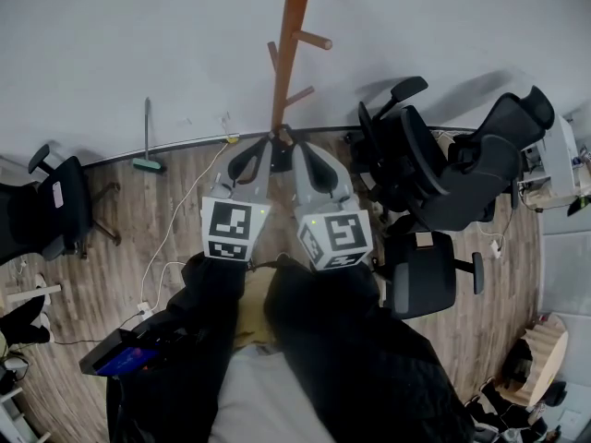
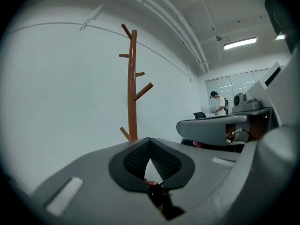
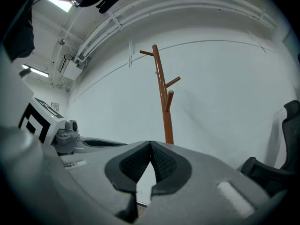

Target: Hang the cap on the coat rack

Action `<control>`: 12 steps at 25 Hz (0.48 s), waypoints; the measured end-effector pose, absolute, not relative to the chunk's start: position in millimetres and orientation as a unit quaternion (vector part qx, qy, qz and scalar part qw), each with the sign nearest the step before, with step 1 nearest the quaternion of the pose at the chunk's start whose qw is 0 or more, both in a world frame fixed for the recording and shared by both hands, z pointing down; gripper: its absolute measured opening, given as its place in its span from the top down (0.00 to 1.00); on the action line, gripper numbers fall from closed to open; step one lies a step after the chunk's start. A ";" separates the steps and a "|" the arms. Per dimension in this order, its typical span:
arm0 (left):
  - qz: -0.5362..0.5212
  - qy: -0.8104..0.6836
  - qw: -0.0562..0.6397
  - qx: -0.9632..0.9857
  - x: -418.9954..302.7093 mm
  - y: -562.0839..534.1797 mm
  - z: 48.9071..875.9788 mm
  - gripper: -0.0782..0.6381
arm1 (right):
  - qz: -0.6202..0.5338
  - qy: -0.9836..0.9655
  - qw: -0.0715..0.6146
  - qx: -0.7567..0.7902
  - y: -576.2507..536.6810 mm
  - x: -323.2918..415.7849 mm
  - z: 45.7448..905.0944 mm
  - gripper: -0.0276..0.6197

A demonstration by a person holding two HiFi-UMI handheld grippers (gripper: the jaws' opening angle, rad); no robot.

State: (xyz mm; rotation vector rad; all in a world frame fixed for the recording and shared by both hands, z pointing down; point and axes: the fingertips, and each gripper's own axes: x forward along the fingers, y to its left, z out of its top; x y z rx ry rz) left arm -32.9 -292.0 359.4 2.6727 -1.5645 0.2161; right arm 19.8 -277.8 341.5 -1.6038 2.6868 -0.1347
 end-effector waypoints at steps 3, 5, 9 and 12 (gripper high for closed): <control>0.069 -0.504 0.017 0.861 -33.1 -293.3 358.7 0.89 | -0.040 0.857 0.006 -0.513 -279.0 19.6 340.2 0.96; 0.069 -0.504 0.018 0.861 -33.3 -293.6 358.7 0.89 | -0.039 0.857 0.004 -0.514 -279.0 19.4 340.1 0.96; 0.068 -0.502 0.019 0.862 -33.0 -292.1 359.5 0.89 | -0.037 0.856 0.001 -0.516 -277.4 19.7 340.2 0.96; 0.068 -0.499 0.021 0.863 -31.5 -290.8 360.9 0.89 | -0.037 0.854 -0.001 -0.520 -276.3 21.7 341.3 0.96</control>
